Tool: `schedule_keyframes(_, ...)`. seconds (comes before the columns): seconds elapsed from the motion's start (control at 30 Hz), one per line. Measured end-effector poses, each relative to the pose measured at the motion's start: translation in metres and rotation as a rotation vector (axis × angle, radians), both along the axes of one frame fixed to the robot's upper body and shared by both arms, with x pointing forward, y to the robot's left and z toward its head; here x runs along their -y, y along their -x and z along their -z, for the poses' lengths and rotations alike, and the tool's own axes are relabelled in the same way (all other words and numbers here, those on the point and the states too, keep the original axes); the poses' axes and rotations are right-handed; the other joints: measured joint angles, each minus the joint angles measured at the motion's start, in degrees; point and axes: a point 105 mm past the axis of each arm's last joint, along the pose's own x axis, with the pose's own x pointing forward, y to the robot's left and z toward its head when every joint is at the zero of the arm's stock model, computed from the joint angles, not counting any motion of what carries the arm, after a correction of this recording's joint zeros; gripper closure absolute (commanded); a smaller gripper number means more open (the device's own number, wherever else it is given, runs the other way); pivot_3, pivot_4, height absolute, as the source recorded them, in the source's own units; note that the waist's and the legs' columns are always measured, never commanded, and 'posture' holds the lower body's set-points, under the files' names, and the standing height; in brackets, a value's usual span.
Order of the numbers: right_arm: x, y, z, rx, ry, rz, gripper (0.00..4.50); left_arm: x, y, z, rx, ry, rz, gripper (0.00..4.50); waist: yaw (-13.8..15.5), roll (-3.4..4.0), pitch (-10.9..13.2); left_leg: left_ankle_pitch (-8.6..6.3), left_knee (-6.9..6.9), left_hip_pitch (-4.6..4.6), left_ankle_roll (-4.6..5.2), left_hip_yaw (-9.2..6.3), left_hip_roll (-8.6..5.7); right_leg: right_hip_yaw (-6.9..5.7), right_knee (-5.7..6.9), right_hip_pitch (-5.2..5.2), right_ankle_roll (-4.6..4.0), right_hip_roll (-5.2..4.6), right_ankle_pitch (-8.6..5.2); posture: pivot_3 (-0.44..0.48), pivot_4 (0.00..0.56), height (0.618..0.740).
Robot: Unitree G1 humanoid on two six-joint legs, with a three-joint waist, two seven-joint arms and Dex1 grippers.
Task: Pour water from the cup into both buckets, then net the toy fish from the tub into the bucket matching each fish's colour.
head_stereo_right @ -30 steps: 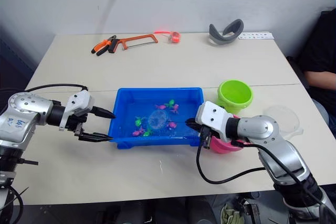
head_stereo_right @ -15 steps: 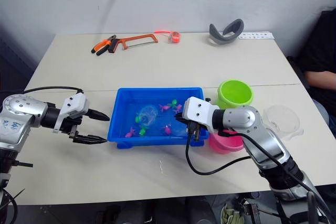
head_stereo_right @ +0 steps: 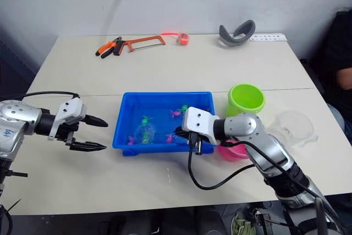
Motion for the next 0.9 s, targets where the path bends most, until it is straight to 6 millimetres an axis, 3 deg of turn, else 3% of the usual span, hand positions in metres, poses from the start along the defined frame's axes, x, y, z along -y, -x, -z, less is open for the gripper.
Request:
schedule_keyframes(0.4,-0.001,-0.009,0.006,0.069,0.065,-0.021,4.5,0.007,0.003,-0.004,-0.002,0.003,0.034,0.03,-0.05,0.0,0.0,-0.01,0.0,0.0,-0.01,0.0,0.01,0.0,0.0,-0.01,0.0,0.01,0.0,0.0,0.15,0.74)
schedule_keyframes(0.9,-0.024,0.003,0.008,0.018,0.012,-0.112,4.5,0.002,0.0,-0.006,0.015,-0.025,0.043,0.03,-0.17,0.0,0.0,0.0,0.0,0.0,-0.02,0.0,0.01,-0.01,0.0,-0.01,0.0,0.01,0.0,0.0,0.15,0.74)
